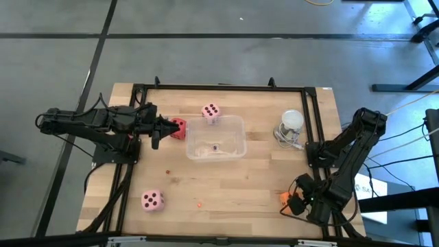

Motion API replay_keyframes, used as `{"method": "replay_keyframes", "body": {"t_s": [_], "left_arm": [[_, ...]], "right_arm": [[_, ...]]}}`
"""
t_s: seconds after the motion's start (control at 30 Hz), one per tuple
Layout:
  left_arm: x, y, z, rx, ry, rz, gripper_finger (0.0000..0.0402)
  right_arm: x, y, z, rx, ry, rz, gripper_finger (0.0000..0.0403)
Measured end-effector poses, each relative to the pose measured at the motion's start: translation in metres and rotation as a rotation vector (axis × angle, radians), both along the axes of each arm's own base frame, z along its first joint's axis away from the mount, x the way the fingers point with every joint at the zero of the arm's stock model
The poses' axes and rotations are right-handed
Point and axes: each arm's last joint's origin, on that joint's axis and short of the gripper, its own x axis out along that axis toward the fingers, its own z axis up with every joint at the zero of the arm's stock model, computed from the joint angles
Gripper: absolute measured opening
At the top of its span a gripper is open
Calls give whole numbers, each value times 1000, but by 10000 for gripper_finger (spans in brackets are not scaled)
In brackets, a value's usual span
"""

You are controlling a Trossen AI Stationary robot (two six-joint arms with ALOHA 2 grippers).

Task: Pick & Place Dice
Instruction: Put the large orange dice into the transparent bin

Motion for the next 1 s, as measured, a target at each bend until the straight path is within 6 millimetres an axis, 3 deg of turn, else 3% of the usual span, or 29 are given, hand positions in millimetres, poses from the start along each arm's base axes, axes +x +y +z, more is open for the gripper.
{"method": "replay_keyframes", "body": {"t_s": [0.2, 0.8, 1.0], "left_arm": [[0, -1, 0, -18, -5, -23, 77], [1, -1, 1, -33, -13, -22, 77], [1, -1, 1, -36, -15, -21, 77]], "right_arm": [[4, 4, -16, 100, -100, -13, 282], [15, -4, -18, 53, -140, -26, 280], [16, -5, -18, 52, -142, -15, 244]]}}
